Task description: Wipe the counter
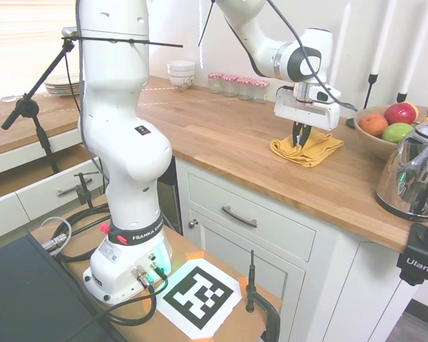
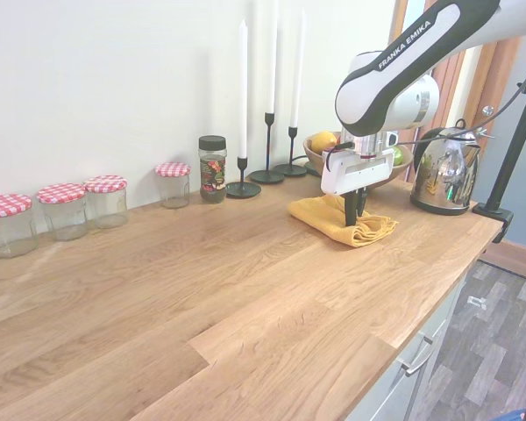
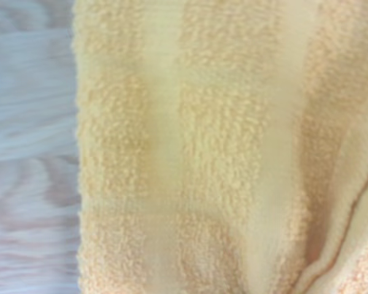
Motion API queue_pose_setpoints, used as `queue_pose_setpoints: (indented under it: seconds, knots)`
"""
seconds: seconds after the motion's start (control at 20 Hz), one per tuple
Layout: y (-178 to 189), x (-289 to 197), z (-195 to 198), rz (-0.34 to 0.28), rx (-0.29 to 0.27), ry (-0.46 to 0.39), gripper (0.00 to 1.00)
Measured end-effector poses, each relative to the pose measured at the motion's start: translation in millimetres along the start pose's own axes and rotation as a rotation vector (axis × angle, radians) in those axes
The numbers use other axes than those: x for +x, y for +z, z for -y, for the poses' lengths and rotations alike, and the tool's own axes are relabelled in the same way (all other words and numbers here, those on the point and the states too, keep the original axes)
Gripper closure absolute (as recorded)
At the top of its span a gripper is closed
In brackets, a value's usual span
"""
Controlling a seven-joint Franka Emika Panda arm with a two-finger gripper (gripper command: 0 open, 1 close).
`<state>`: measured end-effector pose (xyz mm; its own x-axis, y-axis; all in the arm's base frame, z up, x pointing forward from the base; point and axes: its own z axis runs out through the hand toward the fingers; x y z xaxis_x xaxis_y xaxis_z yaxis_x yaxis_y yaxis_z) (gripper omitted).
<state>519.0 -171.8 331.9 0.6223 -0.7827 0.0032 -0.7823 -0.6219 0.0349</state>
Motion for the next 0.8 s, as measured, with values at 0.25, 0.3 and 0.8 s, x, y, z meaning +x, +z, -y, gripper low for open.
queue_pose_setpoints:
  seconds: [0.25,0.3,0.8]
  knots:
    - [-1,-30,40,-0.014,-0.01,-0.041,1.0]
    - [-1,-38,49,-0.018,-0.012,-0.045,1.0]
    - [-2,-145,131,-0.066,-0.023,-0.099,1.0]
